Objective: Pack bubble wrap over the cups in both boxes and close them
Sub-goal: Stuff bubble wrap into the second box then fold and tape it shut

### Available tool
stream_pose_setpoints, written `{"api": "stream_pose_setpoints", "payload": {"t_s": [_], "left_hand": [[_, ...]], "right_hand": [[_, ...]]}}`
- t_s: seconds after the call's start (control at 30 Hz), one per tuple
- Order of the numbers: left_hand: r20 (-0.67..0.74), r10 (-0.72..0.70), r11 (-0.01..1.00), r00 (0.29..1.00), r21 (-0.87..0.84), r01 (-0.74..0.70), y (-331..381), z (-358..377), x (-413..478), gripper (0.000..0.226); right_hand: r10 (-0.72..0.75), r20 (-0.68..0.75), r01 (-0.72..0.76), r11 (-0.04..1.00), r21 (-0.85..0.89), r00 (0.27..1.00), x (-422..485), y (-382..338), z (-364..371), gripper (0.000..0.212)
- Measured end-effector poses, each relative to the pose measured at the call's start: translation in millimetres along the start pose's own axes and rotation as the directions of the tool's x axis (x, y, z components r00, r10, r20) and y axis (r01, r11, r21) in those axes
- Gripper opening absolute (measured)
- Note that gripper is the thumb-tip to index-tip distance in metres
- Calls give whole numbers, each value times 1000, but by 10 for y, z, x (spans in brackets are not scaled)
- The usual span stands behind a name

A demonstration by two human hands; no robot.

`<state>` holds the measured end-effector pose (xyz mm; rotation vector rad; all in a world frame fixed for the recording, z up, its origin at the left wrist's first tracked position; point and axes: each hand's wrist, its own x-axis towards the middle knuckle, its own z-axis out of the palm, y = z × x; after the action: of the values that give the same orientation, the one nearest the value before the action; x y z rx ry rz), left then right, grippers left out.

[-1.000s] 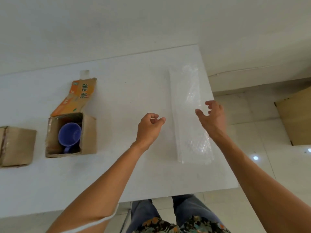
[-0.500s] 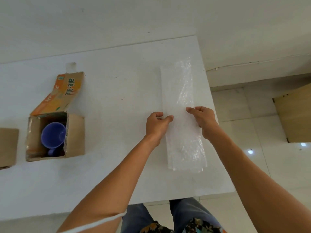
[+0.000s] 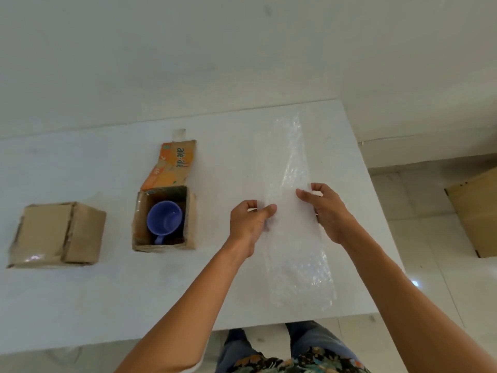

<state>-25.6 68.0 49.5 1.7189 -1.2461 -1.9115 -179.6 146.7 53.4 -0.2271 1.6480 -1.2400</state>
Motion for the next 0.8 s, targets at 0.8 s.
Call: {"api": "stream_pose_setpoints", "payload": {"t_s": [0.8], "left_hand": [[-292, 249, 968, 924, 103, -228, -12, -2066, -233, 23]], "right_hand": [[-55, 140, 73, 988, -134, 989, -522, 324, 2110, 43]]}}
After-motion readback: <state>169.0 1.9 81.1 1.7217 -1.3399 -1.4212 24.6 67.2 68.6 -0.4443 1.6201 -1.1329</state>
